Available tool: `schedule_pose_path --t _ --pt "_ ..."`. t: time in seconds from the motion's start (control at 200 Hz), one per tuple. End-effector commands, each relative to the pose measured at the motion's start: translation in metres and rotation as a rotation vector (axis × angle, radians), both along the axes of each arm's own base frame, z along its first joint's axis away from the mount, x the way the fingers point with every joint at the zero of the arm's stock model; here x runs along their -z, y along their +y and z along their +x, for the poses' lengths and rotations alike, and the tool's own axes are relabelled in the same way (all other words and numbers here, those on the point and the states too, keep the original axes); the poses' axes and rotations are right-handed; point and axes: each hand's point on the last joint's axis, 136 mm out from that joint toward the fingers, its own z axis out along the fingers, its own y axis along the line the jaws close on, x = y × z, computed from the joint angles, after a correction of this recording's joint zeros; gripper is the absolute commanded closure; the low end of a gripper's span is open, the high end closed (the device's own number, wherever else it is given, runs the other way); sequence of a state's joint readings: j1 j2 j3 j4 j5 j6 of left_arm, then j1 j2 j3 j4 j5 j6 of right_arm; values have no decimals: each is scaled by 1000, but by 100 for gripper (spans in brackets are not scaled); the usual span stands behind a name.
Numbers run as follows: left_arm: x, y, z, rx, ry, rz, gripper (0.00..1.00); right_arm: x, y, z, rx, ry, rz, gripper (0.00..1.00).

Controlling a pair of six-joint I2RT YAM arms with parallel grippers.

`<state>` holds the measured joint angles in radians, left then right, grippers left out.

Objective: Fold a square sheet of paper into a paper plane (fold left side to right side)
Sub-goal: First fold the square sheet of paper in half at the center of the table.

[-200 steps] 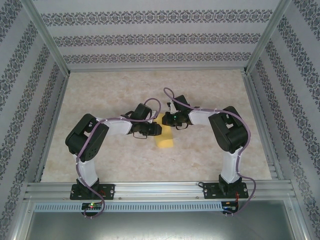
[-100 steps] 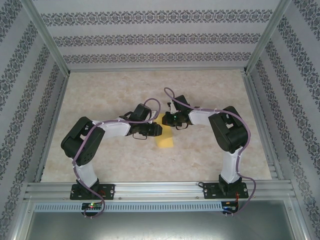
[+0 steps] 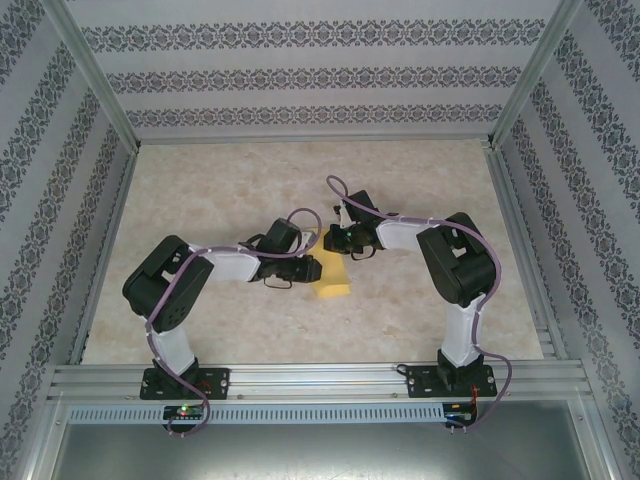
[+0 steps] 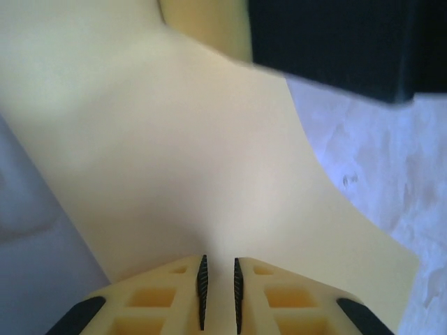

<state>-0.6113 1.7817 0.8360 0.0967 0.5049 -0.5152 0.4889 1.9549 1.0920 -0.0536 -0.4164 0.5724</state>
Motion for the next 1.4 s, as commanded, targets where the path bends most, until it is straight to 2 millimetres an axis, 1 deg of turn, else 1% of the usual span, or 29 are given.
schedule_pose_path --t 0.0,0.155,0.225,0.325,0.43,0.495,0.609,0.724,0.834,0.904,1.014,1.194,1.294,1.394 --pt "0 0 -34 88 9 7 79 31 -22 -24 20 109 -131 95" --pt "-13 2 -54 123 -15 -10 79 33 -23 -25 21 115 -138 96" --pt "-20 5 -57 108 -27 -29 79 33 -24 -25 21 114 -139 96" --pt "-37 11 -53 72 -75 -31 77 31 -23 -25 19 111 -136 96" --pt "-53 15 -38 31 -125 -36 74 30 -22 -25 18 110 -136 95" --pt "-56 14 -29 24 -133 -38 74 29 -22 -25 15 109 -138 96" --pt "-52 2 -16 47 -124 -47 74 29 -22 -27 12 112 -142 95" --pt "-41 -12 -8 73 -109 -70 74 28 -24 -27 12 107 -148 96" --pt "-29 -17 -1 76 -104 -73 75 27 -23 -28 9 106 -148 96" --pt "-20 -19 -1 81 -84 -65 76 26 -23 -28 9 106 -147 95" --pt "-9 -18 -7 90 -59 -57 77 25 -23 -27 6 103 -153 95" --pt "3 -15 -29 133 -23 -27 80 25 -24 -27 6 103 -157 95" --pt "5 -11 -42 156 -8 -24 83 25 -25 -27 7 105 -162 95" --pt "3 -9 -55 182 -3 -26 84 26 -25 -27 8 106 -164 95"
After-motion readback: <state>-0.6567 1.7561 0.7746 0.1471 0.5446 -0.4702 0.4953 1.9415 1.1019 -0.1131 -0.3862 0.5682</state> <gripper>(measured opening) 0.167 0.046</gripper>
